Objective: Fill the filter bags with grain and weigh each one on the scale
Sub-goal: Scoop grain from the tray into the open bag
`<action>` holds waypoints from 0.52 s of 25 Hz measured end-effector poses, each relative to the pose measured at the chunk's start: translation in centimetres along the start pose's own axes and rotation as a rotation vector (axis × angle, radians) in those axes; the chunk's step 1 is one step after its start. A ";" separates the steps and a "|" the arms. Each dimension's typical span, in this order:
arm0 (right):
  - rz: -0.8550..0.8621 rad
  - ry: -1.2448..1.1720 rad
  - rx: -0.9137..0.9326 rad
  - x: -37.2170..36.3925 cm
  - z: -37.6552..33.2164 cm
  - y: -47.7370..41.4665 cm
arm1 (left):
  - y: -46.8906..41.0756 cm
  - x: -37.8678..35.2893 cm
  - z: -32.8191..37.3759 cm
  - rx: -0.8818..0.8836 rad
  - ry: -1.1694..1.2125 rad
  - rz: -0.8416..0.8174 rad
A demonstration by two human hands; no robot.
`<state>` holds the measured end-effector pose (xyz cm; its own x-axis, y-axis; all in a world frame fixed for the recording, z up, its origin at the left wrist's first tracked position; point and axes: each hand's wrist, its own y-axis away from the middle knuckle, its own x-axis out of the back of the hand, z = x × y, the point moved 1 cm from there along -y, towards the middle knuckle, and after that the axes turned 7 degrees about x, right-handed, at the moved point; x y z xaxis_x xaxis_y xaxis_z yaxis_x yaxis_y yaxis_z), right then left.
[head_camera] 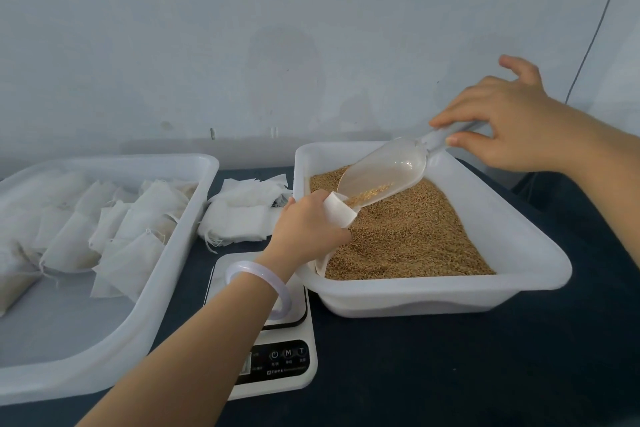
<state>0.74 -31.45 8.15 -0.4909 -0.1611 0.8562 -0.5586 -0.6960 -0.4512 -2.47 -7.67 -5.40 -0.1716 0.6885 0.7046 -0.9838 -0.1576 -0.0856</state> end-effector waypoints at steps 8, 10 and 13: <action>-0.105 -0.182 -0.177 -2.1 1.6 1.0 | 0.2 0.1 0.2 0.005 0.009 0.005; -0.211 -0.354 -0.310 -3.8 2.1 2.2 | 0.3 0.1 0.2 0.009 0.017 0.000; -0.382 -0.333 -0.412 -7.1 1.9 4.1 | 0.3 0.2 0.3 0.001 0.002 0.002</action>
<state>3.26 -34.51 0.67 -0.0110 -0.2096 0.9777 -0.8959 -0.4322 -0.1027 -2.80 -7.80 -5.08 -0.1733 0.6900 0.7027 -0.9835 -0.1594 -0.0860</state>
